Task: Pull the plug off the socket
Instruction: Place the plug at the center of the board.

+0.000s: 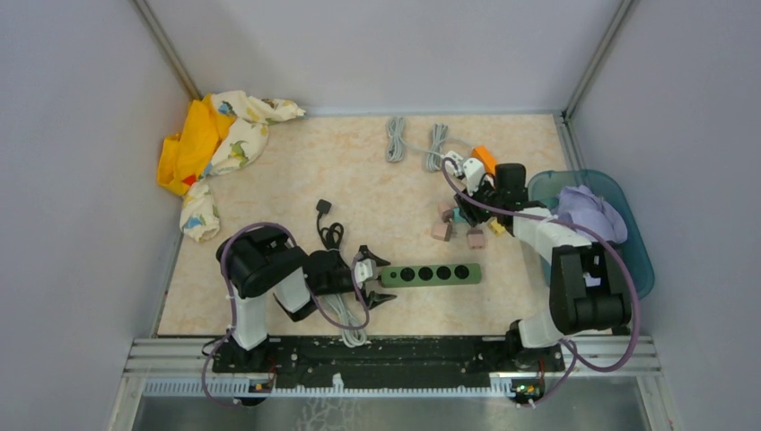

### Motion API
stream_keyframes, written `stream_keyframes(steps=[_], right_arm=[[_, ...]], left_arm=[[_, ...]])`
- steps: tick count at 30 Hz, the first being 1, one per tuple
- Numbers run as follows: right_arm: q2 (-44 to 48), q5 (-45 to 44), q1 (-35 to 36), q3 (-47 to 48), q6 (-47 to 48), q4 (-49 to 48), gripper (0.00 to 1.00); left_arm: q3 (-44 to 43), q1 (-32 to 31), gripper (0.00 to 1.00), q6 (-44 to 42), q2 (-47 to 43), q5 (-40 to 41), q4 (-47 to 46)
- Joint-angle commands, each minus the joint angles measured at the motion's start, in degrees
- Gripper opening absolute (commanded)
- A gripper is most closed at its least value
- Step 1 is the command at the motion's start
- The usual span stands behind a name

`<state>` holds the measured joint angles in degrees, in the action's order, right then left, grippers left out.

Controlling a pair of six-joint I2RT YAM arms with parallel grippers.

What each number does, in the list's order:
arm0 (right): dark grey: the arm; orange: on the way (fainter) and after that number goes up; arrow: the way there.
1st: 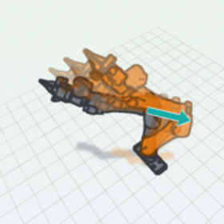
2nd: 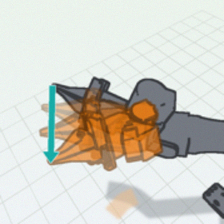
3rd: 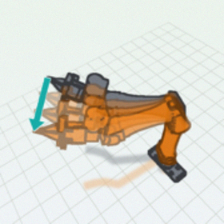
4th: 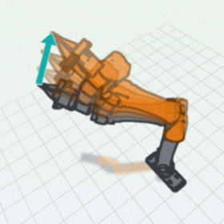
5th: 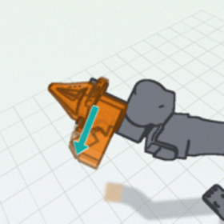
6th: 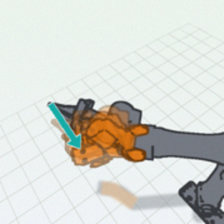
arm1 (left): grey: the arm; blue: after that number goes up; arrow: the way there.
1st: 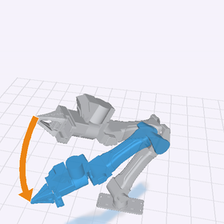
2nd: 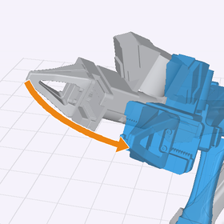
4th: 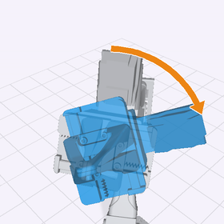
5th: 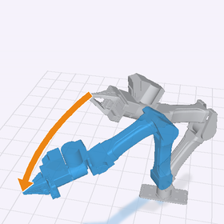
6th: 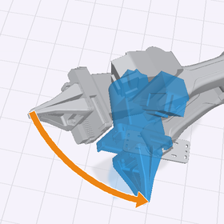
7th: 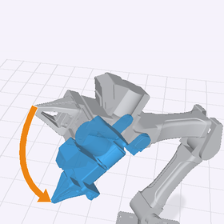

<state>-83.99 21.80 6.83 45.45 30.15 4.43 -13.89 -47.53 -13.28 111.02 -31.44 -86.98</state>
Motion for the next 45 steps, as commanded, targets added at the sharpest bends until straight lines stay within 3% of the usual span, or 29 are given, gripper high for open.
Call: stream_keyframes(steps=[1, 10, 19, 22, 26, 29, 38, 45], right_arm=[[0.86, -0.57, -0.41, 3.06, -1.15, -0.95, 0.53], [6.49, 12.42, -0.41, 2.11, -0.46, -0.29, 0.54], [10.15, 27.95, -0.41, 0.45, 1.18, -0.09, 0.53], [10.87, 30.62, -0.42, 0.33, 1.82, 0.35, 0.53], [11.41, 34.21, -0.42, 0.25, 2.47, 0.97, 0.53], [11.71, 36.58, -0.36, 0.09, 2.78, 1.11, 0.53], [12.55, 40.58, 0.88, -0.19, 5.25, 2.73, 0.53], [12.38, 41.14, 4.11, 0.24, 9.71, 5.95, 0.53]], left_arm=[[0.85, -0.2, 0.93, 0.69, 0.85, -0.2, -10.62], [1.94, -0.2, 0.93, 2.27, -1.56, 1.11, -10.83], [2.14, -0.2, 0.92, 14.72, -13.1, 3.18, -4.67], [0.41, -0.13, 0.92, 17.76, -20.4, 3.8, 5.17], [-5.91, -0.11, 0.93, 18.91, -31.65, 6.34, 33.94], [-9.09, -0.09, 0.93, 17.98, -38.47, 10.06, 47.2], [-13.4, 0.93, 1.0, 15.89, -56.44, 24.56, 69.07], [-13.08, 7.71, 1.0, 17.82, -64.02, 29.94, 75.86]])
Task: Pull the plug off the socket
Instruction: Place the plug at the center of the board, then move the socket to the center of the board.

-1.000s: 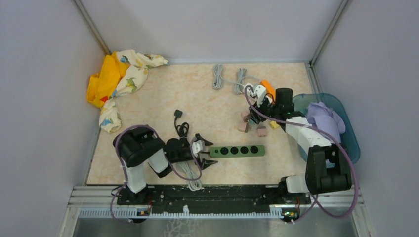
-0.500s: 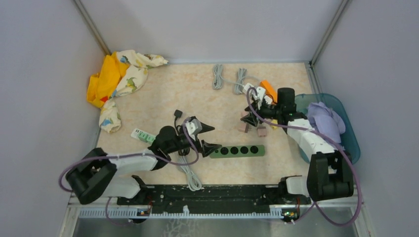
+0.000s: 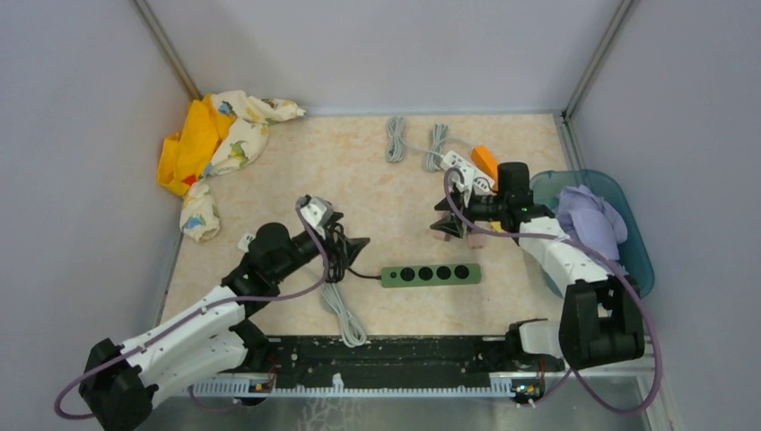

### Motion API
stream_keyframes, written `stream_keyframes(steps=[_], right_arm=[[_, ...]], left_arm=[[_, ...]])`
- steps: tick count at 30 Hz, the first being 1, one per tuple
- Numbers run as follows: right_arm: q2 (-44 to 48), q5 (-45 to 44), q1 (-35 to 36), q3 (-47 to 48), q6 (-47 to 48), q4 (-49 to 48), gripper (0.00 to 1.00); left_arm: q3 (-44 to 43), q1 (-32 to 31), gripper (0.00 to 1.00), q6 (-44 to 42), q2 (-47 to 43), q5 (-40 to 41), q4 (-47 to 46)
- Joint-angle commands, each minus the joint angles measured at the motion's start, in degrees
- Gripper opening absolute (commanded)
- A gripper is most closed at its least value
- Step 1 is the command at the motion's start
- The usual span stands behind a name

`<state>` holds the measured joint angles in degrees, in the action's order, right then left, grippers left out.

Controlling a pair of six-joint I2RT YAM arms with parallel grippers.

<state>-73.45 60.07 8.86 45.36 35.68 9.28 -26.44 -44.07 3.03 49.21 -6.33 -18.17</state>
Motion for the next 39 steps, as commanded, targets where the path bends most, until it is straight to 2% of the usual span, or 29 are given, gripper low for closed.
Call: stream_keyframes(steps=[1, 4, 8, 14, 17, 20, 24, 29, 33, 34, 37, 39], right_arm=[[1.7, 2.46, 2.71, 0.34, 4.68, 1.45, 0.53], [1.05, 0.58, 5.48, 0.34, 5.68, 2.24, 0.58], [-0.33, -3.07, 9.7, 0.42, 7.44, 3.2, 0.66], [-4.14, -14.13, 16.69, 1.47, 8.88, 3.93, 0.73], [-6.73, -15.66, 19.79, 2.7, 11.57, 7.37, 0.77], [-8.77, -16.7, 23.5, 3.05, 13.9, 9.37, 0.82], [-11.56, -19.66, 28.37, 3.86, 14.15, 10.37, 0.85], [-15.07, -24.37, 32.12, 4.48, 13.23, 9.53, 0.86], [-17.39, -28.73, 34.56, 5.42, 12.58, 9.22, 0.82], [-17.69, -29.58, 35.24, 5.63, 12.57, 9.16, 0.78], [-18.61, -31.17, 35.89, 6.43, 11.62, 9.15, 0.63], [-19.04, -31.61, 36.08, 7.08, 10.87, 9.13, 0.49]], left_arm=[[-0.35, 5.8, 1.0, 2.77, -2.7, 5.14, 7.5], [-0.04, 10.88, 1.0, 7.93, -4.02, 4.37, 7.98], [-1.58, 16.76, 1.0, 12.89, -5.27, -2.03, 9.92], [-11.05, 18.2, 1.0, 10.38, -4.14, -4.19, 25.14], [-16.38, 18.17, 1.0, 6.21, -3.11, -0.92, 34.08], [-17.54, 18.17, 1.0, 1.36, -3.86, 5.32, 38.84], [-12.86, 18.23, 1.0, -2.54, -8.03, 13.77, 39.18], [-11.52, 18.37, 1.0, -2.61, -12.82, 17.9, 37.99], [-11.11, 18.6, 1.0, -2.92, -14.43, 18.92, 37.78], [-10.95, 18.62, 1.0, -2.93, -14.89, 18.85, 37.78], [-10.54, 18.63, 1.0, -3.15, -16.13, 18.96, 37.37], [-10.23, 18.67, 1.0, -3.36, -16.69, 19.13, 37.16]])
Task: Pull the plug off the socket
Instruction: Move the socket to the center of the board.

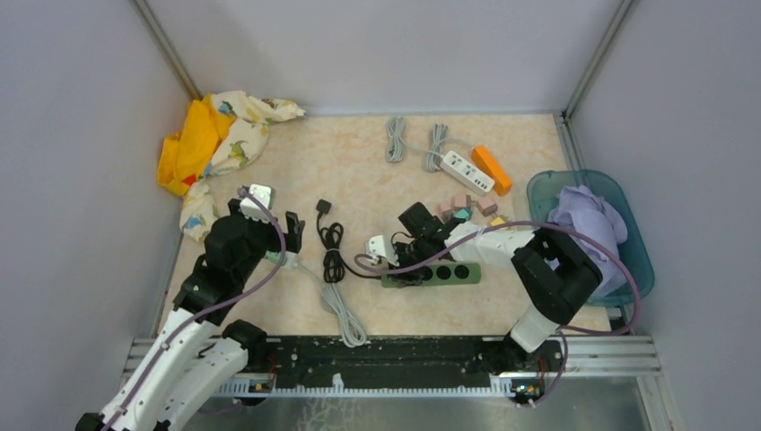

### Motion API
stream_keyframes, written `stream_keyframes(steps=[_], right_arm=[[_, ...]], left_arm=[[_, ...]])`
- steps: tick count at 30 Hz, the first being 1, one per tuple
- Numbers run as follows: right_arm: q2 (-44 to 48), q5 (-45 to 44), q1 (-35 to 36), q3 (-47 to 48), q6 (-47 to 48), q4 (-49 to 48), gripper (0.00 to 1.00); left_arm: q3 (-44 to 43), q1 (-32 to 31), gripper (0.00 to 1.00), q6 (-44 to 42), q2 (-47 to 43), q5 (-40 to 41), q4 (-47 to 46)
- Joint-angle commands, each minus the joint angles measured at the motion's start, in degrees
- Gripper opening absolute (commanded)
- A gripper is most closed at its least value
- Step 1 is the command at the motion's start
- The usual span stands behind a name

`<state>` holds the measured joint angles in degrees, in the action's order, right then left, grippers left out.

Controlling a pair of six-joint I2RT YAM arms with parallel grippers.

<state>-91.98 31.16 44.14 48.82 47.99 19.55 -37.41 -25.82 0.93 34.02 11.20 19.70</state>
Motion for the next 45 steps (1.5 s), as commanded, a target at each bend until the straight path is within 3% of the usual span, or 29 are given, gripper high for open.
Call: stream_keyframes(steps=[1, 6, 9, 14, 26, 38, 41, 45], right_arm=[[-0.62, -2.95, 0.8, 3.77, -1.94, -1.3, 0.42], [-0.21, -1.05, 0.86, 5.53, -7.04, -2.22, 0.18], [0.13, -0.04, 0.91, 7.54, -11.23, -2.32, 0.11], [-2.05, 0.25, 0.91, 14.85, -12.99, 2.52, 0.09], [-18.12, -8.25, -1.11, 44.08, -8.89, 12.7, 0.07], [-38.04, -13.07, -6.42, 67.36, -2.79, 8.52, 0.11], [-42.34, -14.77, -7.28, 71.51, -2.86, 6.98, 0.19], [-45.83, -16.24, -8.71, 74.64, -4.36, 5.38, 0.38]], left_arm=[[0.71, 0.39, 1.0, -1.19, -1.7, 1.77, -0.72], [1.02, 0.42, 1.0, -1.28, -3.04, 2.11, -0.79], [1.28, 0.39, 1.0, -1.38, -3.66, 2.41, -0.9], [1.37, 0.41, 1.0, -1.39, -4.43, 2.76, -0.9], [1.72, 0.37, 1.0, -1.58, -6.09, 2.86, -1.15], [1.99, 0.34, 1.0, -1.88, -6.88, 2.3, -1.57], [2.16, 0.34, 1.0, -2.04, -6.82, 2.24, -1.68], [2.25, 0.4, 1.0, -2.24, -6.36, 1.67, -1.86]])
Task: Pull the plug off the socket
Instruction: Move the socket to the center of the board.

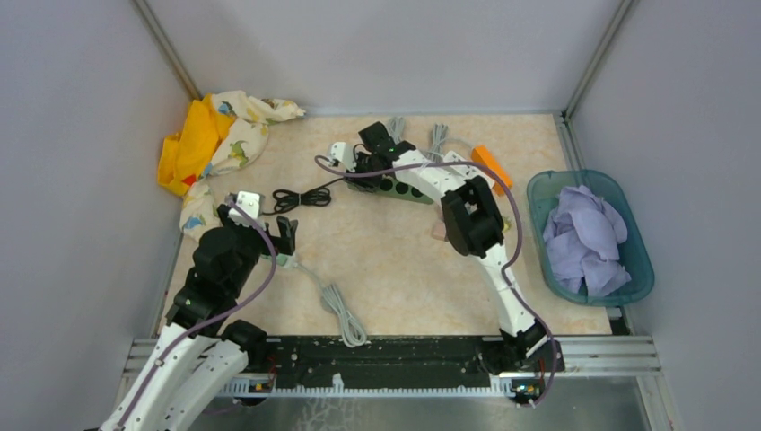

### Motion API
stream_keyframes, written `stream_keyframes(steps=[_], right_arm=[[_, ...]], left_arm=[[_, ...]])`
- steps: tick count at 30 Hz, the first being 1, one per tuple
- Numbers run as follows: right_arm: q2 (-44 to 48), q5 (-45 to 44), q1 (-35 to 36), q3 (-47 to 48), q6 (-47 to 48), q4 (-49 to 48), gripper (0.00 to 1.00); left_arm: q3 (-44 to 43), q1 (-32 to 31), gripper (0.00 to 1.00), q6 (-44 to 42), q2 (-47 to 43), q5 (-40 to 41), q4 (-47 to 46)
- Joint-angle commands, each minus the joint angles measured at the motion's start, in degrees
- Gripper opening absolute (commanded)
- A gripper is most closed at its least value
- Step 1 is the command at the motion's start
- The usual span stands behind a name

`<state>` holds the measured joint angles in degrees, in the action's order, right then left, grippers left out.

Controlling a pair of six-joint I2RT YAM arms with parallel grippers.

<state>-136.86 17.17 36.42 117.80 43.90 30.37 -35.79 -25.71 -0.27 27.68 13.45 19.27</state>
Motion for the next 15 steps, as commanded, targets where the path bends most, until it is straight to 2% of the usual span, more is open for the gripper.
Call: stream_keyframes(steps=[1, 4, 7, 11, 15], right_arm=[[-1.29, -2.46, -1.41, 5.86, -0.94, -5.75, 0.43], [-1.09, -1.56, -2.28, 5.74, -3.87, -5.82, 0.64], [0.94, 0.49, -2.76, 4.99, -6.15, -4.8, 0.76], [6.69, 3.65, -2.85, 1.87, -8.94, -4.33, 0.8], [16.44, 9.09, -2.87, -4.71, -11.47, -2.45, 0.8]], left_arm=[[0.61, 0.24, 1.0, -1.03, 0.19, -0.76, -1.42], [0.63, 0.31, 1.0, -1.13, 0.73, -1.27, -1.51], [0.55, 0.36, 1.0, -1.13, 1.29, -1.78, -1.55], [0.55, 0.35, 1.0, -0.84, 1.5, -2.97, -1.75], [0.45, 0.35, 1.0, 0.45, 2.04, -8.53, -3.08]])
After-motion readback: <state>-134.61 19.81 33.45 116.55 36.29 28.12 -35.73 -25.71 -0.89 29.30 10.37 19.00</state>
